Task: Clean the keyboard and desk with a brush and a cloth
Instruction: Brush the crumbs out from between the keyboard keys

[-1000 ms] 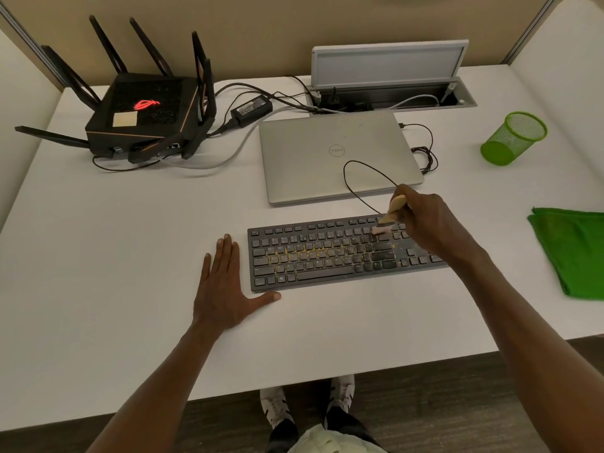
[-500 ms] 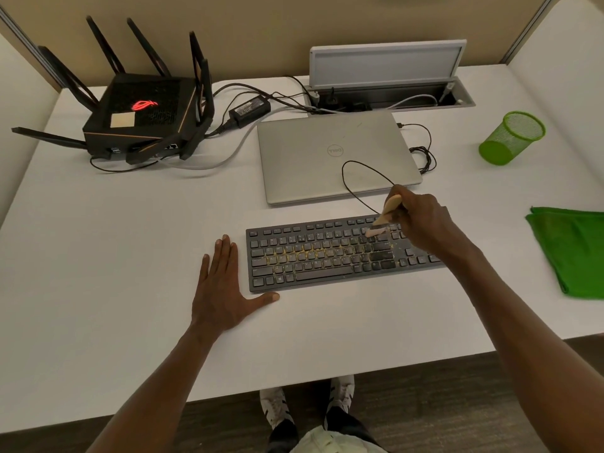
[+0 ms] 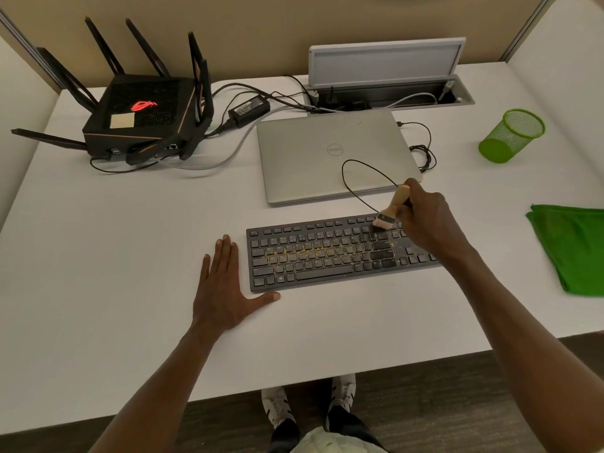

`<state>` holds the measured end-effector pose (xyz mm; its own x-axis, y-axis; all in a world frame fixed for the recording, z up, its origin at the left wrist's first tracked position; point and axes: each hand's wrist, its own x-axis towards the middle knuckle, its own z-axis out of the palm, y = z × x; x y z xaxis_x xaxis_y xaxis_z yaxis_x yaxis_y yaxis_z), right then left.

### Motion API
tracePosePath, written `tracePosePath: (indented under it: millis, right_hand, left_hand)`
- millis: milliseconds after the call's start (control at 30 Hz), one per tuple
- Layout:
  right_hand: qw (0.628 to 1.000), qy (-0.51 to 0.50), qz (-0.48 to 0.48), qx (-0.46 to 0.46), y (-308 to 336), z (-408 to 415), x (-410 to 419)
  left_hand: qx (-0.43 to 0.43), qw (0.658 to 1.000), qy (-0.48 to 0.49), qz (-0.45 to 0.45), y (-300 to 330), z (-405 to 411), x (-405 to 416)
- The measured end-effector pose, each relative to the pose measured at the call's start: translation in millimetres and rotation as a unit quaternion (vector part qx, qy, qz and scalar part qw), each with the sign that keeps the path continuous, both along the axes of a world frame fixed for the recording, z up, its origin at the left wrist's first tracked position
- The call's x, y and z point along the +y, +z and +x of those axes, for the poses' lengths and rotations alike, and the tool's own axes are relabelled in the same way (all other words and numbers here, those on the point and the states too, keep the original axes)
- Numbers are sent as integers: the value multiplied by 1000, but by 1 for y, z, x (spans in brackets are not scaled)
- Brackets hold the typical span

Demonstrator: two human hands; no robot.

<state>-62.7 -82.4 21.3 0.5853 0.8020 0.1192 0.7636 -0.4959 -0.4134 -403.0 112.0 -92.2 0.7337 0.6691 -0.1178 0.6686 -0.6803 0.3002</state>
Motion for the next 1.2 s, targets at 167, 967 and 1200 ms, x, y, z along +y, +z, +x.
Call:
tracePosePath:
  millis: [167,967,1200]
  right_hand:
    - [999,31,-13,-12,2,2,-11]
    - [984,-157,48,62,1,5,-8]
    - [980,-171,67,73,3,-3,-6]
  left_hand:
    - [2,1000,-1,-1,0,0,1]
    - [-4,1000,-1,7,1,0,-1]
    - [-2,1000,-3,6,0,0,1]
